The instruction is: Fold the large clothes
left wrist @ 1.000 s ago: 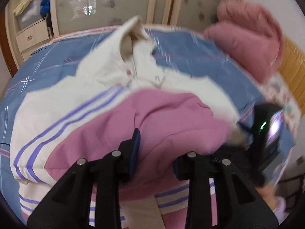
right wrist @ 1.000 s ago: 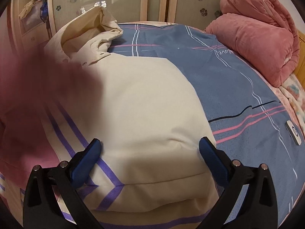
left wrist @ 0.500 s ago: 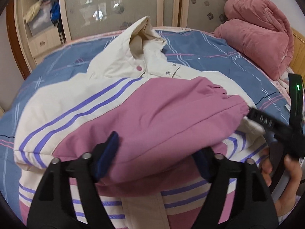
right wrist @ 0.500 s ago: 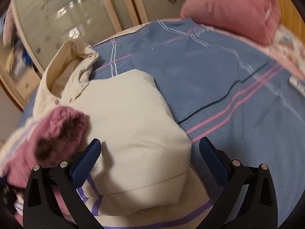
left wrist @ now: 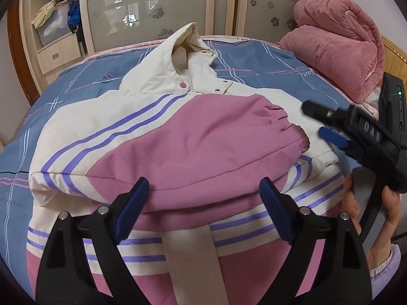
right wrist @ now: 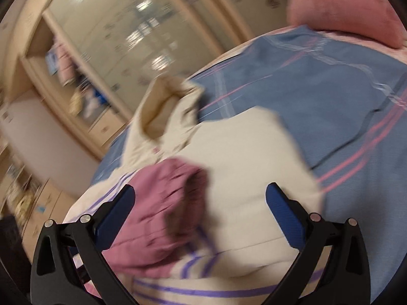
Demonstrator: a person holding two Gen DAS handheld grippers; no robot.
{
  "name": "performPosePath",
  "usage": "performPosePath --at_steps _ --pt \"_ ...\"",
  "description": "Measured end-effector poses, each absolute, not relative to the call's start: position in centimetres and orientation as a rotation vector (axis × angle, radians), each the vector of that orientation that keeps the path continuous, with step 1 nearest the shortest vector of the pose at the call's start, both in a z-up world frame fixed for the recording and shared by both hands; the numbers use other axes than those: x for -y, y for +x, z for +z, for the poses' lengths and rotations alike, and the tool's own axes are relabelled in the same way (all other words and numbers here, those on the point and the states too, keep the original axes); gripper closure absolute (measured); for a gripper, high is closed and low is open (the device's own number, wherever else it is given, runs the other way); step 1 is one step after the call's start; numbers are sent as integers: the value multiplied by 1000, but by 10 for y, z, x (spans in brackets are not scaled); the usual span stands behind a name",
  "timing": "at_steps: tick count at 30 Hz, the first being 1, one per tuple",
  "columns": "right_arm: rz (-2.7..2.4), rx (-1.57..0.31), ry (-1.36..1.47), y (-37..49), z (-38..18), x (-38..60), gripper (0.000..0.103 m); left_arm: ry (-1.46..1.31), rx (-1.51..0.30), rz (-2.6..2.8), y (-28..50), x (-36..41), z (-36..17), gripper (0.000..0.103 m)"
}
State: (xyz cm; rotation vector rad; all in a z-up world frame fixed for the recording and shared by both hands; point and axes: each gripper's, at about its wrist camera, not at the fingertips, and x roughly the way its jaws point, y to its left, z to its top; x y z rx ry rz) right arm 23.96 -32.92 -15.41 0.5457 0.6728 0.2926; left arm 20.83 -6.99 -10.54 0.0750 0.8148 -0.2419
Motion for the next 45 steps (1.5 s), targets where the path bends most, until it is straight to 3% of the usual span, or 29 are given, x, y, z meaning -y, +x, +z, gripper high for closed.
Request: performPosePath --at_steps 2,3,4,5,6,7,9,16,22,33,35,39,45 --pt "343 -709 513 244 -156 316 1 78 -759 -184 205 66 -100 14" --pt "367 -722 488 244 -158 307 11 77 -706 -116 203 61 -95 13" --pt "390 -736 471 245 -159 300 32 70 -679 -70 204 58 -93 13" --pt "388 -759 448 246 -161 294 42 40 -661 -27 206 51 -90 12" --pt "373 -765 439 246 -162 293 59 1 -663 -13 210 44 -89 12" --pt "374 -768 437 245 -164 292 66 -55 -680 -19 215 37 -91 11" --pt "374 -744 452 242 -162 295 69 -93 -701 -20 221 32 -95 11" --pt "113 -520 321 211 -124 315 70 -44 -714 86 230 40 -113 10" --pt "38 -660 295 237 -149 324 70 -161 -798 85 245 27 -133 10" --pt "-12 -727 249 245 -161 319 67 -182 -705 101 234 30 -117 9" --pt "-19 -731 249 245 -161 319 65 -178 -729 101 239 31 -121 9" --pt "-53 -705 244 240 -157 321 46 -182 -757 100 243 32 -131 7" --pt "-99 -679 190 238 -155 317 39 -113 -703 103 237 44 -131 6"
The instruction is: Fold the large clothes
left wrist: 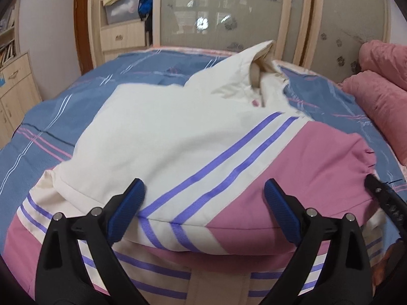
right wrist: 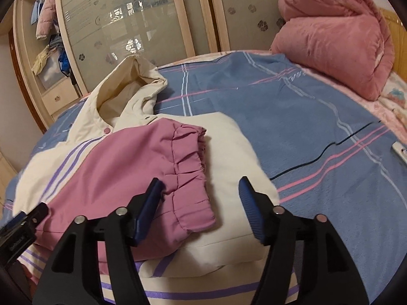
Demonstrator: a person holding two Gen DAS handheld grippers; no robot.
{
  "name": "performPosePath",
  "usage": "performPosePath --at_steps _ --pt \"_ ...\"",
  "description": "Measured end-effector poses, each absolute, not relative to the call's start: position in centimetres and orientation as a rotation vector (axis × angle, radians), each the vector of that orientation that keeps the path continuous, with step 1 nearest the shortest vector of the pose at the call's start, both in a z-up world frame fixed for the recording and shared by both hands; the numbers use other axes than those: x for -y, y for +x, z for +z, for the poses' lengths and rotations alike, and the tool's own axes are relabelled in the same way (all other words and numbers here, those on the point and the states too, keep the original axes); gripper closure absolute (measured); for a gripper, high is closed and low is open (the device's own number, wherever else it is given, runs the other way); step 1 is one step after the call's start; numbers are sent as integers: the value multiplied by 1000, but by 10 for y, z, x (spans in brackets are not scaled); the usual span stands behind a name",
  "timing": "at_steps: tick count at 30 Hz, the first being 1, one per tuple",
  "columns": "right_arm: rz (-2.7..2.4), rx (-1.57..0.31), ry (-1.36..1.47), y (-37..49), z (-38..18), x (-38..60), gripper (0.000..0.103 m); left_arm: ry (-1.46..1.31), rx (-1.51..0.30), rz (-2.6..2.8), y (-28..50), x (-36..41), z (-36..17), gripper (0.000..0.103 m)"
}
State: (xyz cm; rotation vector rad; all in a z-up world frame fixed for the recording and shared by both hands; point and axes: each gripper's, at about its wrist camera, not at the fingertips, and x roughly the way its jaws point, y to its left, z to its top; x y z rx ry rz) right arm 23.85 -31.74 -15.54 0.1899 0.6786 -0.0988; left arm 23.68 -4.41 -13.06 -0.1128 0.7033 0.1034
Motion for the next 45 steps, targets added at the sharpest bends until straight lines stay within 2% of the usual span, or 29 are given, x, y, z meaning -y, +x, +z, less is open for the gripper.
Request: performPosePath --at_steps 2,4,7,10,19,31,38,43,45 --pt "-121 -693 152 241 -159 313 37 -121 -675 85 234 46 -128 5" --pt "-149 -710 110 243 -162 309 29 -108 -703 83 239 50 -133 2" --pt "-168 -718 91 244 -164 309 23 -19 -733 113 246 59 -151 2" --pt "-169 -728 104 246 -166 312 20 49 -713 133 247 66 -164 2" --pt "-167 -756 97 250 -172 311 14 16 -705 117 248 60 -169 2" --pt "-169 -763 90 251 -172 311 11 18 -704 117 248 60 -170 2" --pt "-150 -584 83 231 -148 303 11 18 -704 117 246 59 -170 2" --pt "-133 -753 13 255 -176 293 11 20 -704 118 246 59 -170 2" --pt "-125 -758 31 257 -175 295 11 23 -704 120 245 60 -170 2"
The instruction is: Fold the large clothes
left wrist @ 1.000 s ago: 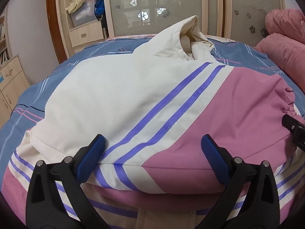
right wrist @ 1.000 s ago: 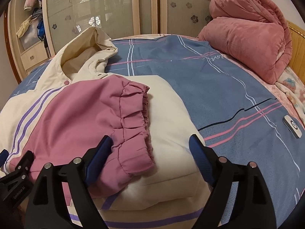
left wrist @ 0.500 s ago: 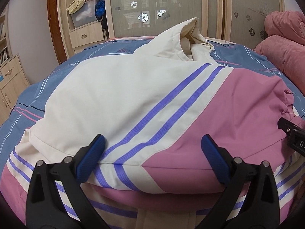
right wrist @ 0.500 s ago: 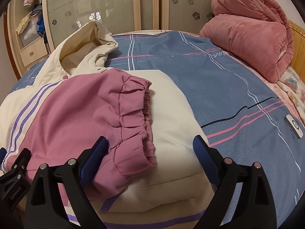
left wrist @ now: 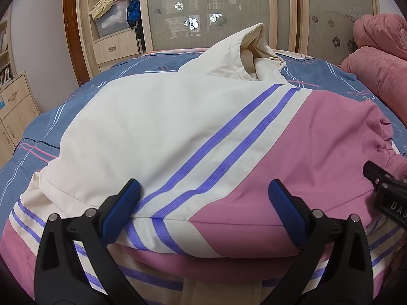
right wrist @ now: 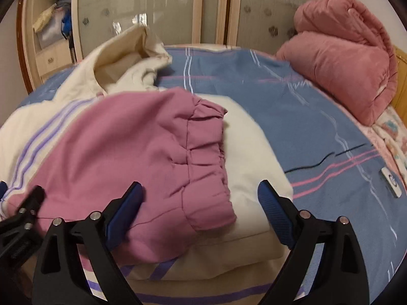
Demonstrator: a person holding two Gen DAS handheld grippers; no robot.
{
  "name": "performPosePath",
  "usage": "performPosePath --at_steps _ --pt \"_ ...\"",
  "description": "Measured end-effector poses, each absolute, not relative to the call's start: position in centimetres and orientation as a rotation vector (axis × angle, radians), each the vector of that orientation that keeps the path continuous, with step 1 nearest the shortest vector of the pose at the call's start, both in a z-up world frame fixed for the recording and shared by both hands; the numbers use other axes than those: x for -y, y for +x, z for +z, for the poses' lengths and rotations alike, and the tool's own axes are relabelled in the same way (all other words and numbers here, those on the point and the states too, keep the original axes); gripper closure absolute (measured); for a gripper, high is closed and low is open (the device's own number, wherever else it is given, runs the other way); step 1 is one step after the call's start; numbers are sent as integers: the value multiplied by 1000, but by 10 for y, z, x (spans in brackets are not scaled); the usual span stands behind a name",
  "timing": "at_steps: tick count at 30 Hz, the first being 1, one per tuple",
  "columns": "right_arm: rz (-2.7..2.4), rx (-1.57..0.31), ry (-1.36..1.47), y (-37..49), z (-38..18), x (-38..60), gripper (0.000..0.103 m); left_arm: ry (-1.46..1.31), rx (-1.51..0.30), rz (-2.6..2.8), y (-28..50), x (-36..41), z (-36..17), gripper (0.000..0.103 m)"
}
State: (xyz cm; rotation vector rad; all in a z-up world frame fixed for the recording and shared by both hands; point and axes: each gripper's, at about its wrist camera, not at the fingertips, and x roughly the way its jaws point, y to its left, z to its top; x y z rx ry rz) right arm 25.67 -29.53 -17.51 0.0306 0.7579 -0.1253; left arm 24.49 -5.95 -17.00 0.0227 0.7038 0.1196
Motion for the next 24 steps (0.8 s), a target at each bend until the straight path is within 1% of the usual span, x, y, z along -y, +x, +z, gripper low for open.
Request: performPosePath --at_steps 24 --pt "-128 -761 24 253 -175 291 9 25 -704 121 244 60 -170 2"
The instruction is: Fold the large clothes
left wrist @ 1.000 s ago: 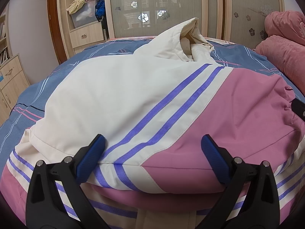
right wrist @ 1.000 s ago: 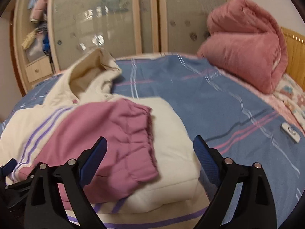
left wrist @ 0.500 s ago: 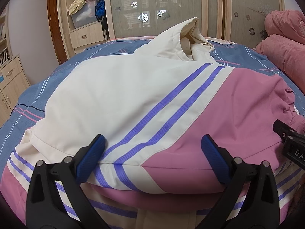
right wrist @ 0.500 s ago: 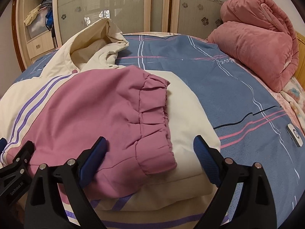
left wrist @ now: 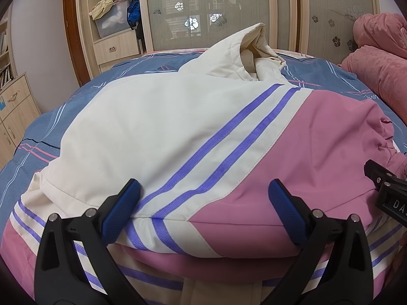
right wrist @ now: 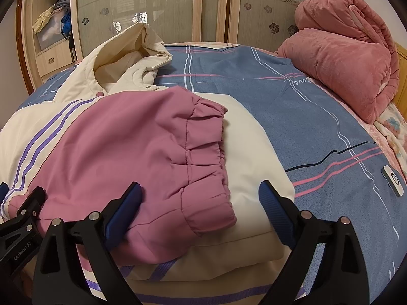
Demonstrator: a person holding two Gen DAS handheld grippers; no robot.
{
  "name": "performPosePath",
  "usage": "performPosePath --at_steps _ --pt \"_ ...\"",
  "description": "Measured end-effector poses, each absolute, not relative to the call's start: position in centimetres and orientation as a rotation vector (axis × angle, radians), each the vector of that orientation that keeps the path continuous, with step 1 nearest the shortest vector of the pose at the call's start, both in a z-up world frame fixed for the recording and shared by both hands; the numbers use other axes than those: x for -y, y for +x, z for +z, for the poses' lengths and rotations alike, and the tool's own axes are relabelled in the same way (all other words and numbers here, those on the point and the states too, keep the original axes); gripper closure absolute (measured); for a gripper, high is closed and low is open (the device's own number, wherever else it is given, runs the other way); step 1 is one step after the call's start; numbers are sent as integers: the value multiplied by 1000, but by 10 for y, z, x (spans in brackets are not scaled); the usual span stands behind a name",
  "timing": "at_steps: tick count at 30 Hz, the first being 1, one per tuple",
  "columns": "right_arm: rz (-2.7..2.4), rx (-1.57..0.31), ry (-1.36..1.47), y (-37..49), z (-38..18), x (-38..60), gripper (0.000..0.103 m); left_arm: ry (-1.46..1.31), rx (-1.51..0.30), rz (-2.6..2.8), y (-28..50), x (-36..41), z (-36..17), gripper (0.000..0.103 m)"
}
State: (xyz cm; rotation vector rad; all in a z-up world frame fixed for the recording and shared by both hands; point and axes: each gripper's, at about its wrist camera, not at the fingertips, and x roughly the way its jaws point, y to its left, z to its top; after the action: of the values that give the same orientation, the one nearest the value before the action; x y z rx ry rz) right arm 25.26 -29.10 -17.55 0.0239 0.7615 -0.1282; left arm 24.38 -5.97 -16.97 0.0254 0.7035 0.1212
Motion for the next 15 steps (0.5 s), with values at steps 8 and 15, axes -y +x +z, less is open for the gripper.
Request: performPosePath --at_steps 8,15 --pt "-144 -781 14 253 -177 292 6 26 -703 121 244 60 -170 2" --pt "-190 -772 76 251 -174 307 6 26 -703 121 243 60 -170 2"
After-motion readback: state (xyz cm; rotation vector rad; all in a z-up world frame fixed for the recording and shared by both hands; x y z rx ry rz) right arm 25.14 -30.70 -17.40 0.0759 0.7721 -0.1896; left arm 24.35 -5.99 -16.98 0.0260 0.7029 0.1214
